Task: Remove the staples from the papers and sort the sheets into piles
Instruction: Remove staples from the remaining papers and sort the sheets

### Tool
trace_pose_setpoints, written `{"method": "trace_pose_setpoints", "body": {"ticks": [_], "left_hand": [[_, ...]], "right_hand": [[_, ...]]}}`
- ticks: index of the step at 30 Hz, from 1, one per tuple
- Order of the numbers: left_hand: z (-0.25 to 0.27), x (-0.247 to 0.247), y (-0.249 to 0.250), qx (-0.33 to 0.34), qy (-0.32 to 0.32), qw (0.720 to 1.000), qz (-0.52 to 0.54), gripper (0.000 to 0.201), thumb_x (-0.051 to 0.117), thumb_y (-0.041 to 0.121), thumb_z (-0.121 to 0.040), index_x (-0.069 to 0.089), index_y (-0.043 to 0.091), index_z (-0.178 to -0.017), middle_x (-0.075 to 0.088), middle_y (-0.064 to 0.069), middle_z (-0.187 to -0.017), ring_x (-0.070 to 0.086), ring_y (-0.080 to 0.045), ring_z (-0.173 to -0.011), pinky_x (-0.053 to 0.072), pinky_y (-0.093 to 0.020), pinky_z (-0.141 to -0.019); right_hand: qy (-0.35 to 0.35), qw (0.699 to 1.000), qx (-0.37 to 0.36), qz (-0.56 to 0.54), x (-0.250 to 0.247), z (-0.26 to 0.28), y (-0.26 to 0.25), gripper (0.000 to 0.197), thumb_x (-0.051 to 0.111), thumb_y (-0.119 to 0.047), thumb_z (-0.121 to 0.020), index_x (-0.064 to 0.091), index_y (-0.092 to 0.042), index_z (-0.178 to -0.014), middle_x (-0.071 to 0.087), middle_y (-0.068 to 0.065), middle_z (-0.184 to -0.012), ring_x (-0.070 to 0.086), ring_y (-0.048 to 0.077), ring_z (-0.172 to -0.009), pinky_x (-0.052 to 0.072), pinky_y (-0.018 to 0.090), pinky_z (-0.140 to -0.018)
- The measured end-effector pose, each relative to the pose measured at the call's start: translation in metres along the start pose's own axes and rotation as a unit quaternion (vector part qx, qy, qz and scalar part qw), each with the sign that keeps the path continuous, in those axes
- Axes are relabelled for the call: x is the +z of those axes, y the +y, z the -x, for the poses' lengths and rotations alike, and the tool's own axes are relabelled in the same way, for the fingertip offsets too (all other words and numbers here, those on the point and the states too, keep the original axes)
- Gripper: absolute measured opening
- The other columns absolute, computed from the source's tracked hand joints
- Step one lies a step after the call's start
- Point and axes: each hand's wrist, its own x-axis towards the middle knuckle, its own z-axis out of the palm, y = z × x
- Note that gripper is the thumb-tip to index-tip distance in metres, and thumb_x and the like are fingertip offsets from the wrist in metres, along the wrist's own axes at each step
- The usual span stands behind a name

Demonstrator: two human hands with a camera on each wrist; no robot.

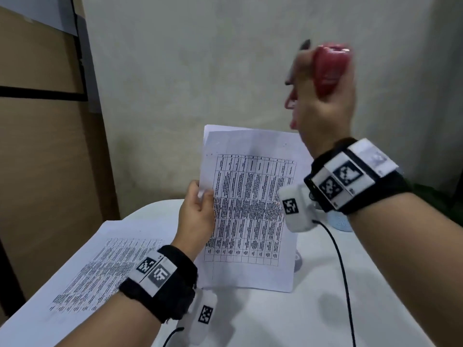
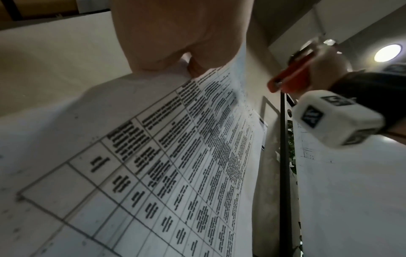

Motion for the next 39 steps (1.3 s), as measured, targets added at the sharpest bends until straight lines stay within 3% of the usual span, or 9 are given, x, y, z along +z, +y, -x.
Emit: {"method": "trace_pose_setpoints", "body": {"ticks": [3,5,8,14,20,27,30,34,39], "left_hand": [[0.001,0.002,0.002,-0.009,0.015,1.000,0.020,0.012,0.044,0.014,-0.100,0.053,0.022,-0.099,0.067,0.005,-0.089,0.061,-0.016,-0.081,0.052,-0.035,-0.077],[0.003,0.002,0.003,-0.008,0.013,0.999,0.029,0.017,0.044,0.013,-0.100,0.053,0.026,-0.094,0.068,0.010,-0.086,0.061,-0.012,-0.078,0.052,-0.030,-0.073],[0.005,0.003,0.001,0.001,0.000,1.000,0.027,0.021,0.044,0.011,-0.099,0.054,0.028,-0.093,0.069,0.020,-0.081,0.061,-0.001,-0.075,0.050,-0.016,-0.069],[0.009,0.006,0.004,0.018,-0.010,1.000,0.013,0.023,0.045,0.008,-0.098,0.053,0.029,-0.089,0.066,0.026,-0.074,0.057,0.007,-0.064,0.046,-0.009,-0.061],[0.014,0.004,0.003,0.029,-0.010,1.000,-0.003,0.026,0.044,0.005,-0.098,0.050,0.028,-0.088,0.063,0.009,-0.074,0.054,0.002,-0.062,0.043,-0.014,-0.058],[0.016,-0.001,0.007,0.002,-0.050,0.998,-0.042,0.023,0.043,0.009,-0.099,0.047,0.029,-0.089,0.062,0.016,-0.081,0.058,0.013,-0.068,0.044,-0.004,-0.060],[0.006,-0.012,0.011,-0.059,-0.036,0.997,-0.026,0.022,0.041,0.010,-0.100,0.052,0.030,-0.098,0.066,0.016,-0.094,0.063,0.011,-0.078,0.051,-0.015,-0.074],[-0.005,-0.038,0.033,-0.110,-0.039,0.991,-0.067,0.022,0.042,0.014,-0.100,0.050,0.020,-0.120,0.067,-0.004,-0.110,0.067,-0.026,-0.092,0.055,-0.044,-0.080],[-0.028,-0.086,0.067,-0.145,-0.048,0.981,-0.117,0.016,0.045,0.016,-0.099,0.050,0.024,-0.111,0.069,-0.001,-0.098,0.069,-0.021,-0.082,0.058,-0.041,-0.074]], "right_hand": [[-0.126,0.984,0.000,0.128,0.017,0.004,0.013,0.029,0.057,-0.057,-0.079,0.047,-0.031,-0.089,0.067,0.010,-0.078,0.064,0.026,-0.063,0.054,0.042,-0.057],[-0.173,0.967,0.018,0.187,0.024,0.012,0.022,0.038,0.053,-0.061,-0.079,0.049,-0.026,-0.094,0.067,0.005,-0.076,0.064,0.023,-0.066,0.055,0.040,-0.060],[-0.146,0.981,0.058,0.116,0.037,0.017,0.025,0.028,0.055,-0.054,-0.084,0.050,-0.027,-0.081,0.066,0.003,-0.068,0.065,0.021,-0.063,0.056,0.038,-0.063],[-0.118,0.980,0.161,0.005,0.060,0.021,0.014,0.038,0.056,-0.048,-0.087,0.056,-0.014,-0.069,0.065,0.004,-0.061,0.064,0.013,-0.053,0.057,0.031,-0.061],[-0.071,0.984,0.164,-0.010,0.069,0.025,0.010,0.044,0.057,-0.042,-0.088,0.050,-0.020,-0.051,0.058,-0.003,-0.046,0.056,0.014,-0.045,0.052,0.031,-0.058],[-0.070,0.988,0.138,0.026,0.064,0.028,0.006,0.036,0.055,-0.051,-0.085,0.058,-0.020,-0.066,0.065,0.000,-0.058,0.063,0.013,-0.054,0.056,0.033,-0.065],[-0.026,0.992,0.119,0.039,0.049,0.023,0.009,0.039,0.052,-0.063,-0.074,0.055,-0.025,-0.067,0.067,0.007,-0.066,0.066,0.022,-0.060,0.057,0.043,-0.063],[0.007,0.987,0.140,0.074,0.013,0.019,0.019,0.043,0.051,-0.067,-0.069,0.058,-0.025,-0.071,0.067,0.000,-0.065,0.067,0.019,-0.060,0.058,0.040,-0.063],[-0.083,0.952,0.225,0.189,-0.032,0.034,0.042,0.039,0.056,-0.053,-0.084,0.051,-0.022,-0.060,0.055,-0.007,-0.060,0.058,0.009,-0.057,0.048,0.020,-0.058]]}}
